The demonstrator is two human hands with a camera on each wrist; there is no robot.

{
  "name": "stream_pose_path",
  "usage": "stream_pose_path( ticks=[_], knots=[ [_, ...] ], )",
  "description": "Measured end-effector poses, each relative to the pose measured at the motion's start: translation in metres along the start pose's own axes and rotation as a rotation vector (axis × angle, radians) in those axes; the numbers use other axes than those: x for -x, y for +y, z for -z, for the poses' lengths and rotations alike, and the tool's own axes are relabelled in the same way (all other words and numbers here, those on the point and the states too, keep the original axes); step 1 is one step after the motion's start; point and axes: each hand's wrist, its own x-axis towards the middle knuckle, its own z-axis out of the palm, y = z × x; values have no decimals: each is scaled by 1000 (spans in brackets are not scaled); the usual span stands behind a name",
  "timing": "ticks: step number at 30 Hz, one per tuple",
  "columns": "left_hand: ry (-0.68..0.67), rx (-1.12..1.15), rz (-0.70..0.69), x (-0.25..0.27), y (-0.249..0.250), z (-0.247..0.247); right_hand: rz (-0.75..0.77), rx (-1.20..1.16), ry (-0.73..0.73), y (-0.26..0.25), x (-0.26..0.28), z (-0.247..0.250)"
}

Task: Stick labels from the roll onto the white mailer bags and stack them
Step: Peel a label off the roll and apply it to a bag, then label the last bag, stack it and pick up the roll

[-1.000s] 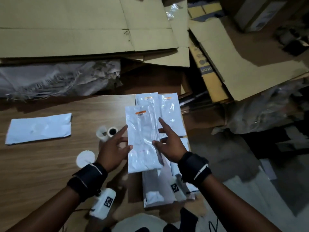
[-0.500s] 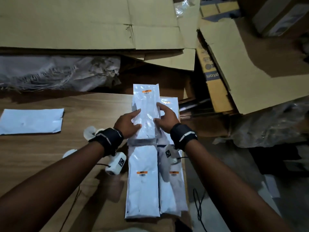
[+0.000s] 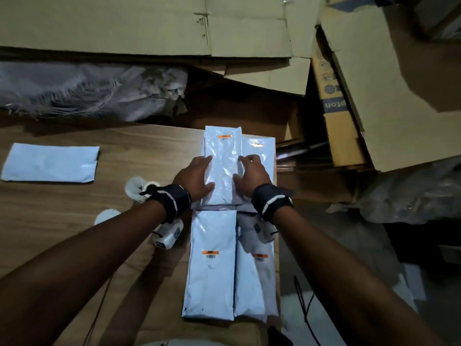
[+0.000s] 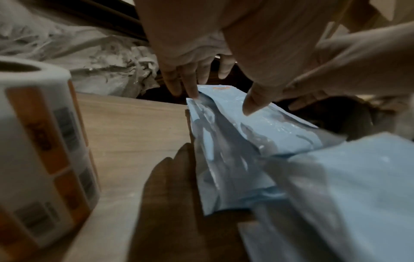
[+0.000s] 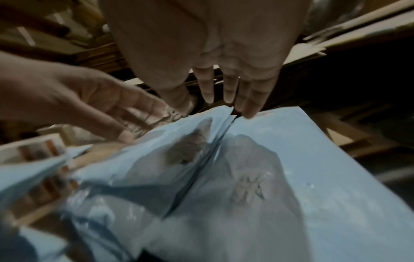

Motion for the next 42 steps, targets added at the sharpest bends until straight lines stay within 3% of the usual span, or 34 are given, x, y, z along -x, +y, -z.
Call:
stream_pose_path(
  ticks=[4, 7, 9, 11, 19, 24, 28, 36, 42],
  knots=[
    [117, -304, -190, 8, 7, 3, 204, 233, 105, -1, 6, -12],
    [-16, -506, -241, 8, 14, -5, 275, 419, -22, -2, 7, -26],
    [-125, -517, -213, 7, 15, -7, 239, 443, -121, 0, 8, -34],
    [-147, -537, -216, 10, 15, -3, 217, 424, -146, -1, 11, -37],
    [236, -597, -252, 34, -5, 35, 313, 439, 139, -40, 29, -18],
    [371, -552, -189, 59, -33, 53, 452, 438, 286, -96, 43, -32],
    [393, -502, -134, 79, -68, 64, 472, 427, 310, -150, 52, -54],
    [354, -434, 22, 128, -164, 106, 451, 400, 170, -251, 62, -115],
    [225, -443, 153, 159, -267, 132, 476, 260, 37, -325, 60, -176]
  ],
)
